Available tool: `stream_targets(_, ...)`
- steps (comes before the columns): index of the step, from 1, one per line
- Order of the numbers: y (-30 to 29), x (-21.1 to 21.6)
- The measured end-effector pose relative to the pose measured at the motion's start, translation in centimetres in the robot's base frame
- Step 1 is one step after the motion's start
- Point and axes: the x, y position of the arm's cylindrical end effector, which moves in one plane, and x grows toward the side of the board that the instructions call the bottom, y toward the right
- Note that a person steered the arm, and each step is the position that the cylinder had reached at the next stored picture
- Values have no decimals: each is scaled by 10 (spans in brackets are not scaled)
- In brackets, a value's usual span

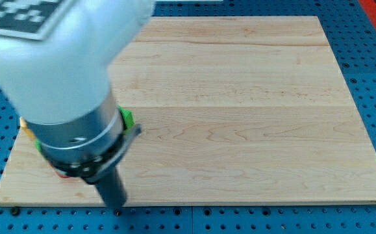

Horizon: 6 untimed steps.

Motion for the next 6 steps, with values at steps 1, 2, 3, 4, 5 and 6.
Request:
stream_targets(1, -98, -1)
stream_targets(2, -178, -4)
stream_targets(3, -130, -32)
stream_targets(4, -74, -34)
stream_targets(5, -74, -38)
stream_targets(6, -120, -27)
